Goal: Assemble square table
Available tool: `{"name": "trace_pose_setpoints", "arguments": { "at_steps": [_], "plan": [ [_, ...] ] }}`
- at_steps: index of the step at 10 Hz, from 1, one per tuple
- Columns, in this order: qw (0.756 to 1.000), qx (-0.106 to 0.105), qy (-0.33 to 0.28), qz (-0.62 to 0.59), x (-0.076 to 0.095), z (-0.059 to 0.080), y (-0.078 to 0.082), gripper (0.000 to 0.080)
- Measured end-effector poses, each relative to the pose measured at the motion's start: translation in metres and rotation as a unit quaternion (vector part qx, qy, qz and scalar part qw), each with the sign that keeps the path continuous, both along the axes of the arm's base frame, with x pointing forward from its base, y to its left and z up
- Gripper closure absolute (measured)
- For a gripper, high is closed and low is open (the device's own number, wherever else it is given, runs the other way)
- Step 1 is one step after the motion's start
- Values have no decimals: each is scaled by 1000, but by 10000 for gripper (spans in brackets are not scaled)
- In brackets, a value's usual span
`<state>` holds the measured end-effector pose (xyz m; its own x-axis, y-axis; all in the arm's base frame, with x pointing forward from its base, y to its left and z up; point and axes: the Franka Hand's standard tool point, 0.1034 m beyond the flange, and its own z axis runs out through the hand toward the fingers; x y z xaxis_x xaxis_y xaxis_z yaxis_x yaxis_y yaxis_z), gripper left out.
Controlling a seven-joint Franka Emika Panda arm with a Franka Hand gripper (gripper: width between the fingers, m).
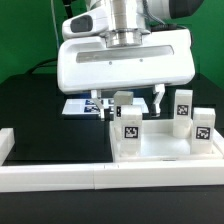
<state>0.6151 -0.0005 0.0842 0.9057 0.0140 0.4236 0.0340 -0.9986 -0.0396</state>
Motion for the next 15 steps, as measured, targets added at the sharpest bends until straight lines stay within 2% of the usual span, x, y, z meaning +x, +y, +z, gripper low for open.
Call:
{"name": "trace_pose_setpoints", "arguments": {
  "at_steps": [3, 10, 11, 12, 14, 15],
  "plan": [
    [1000, 0, 0, 0, 0, 0, 0, 151],
    [1000, 0, 0, 0, 0, 0, 0, 150],
    [1000, 6, 9, -6, -2, -1, 1, 150],
    [998, 27, 46, -29, -6, -3, 6, 150],
    [995, 32, 79, -49, -7, -3, -1, 150],
    [989, 48, 129, -49, -9, -5, 1, 150]
  ]
}}
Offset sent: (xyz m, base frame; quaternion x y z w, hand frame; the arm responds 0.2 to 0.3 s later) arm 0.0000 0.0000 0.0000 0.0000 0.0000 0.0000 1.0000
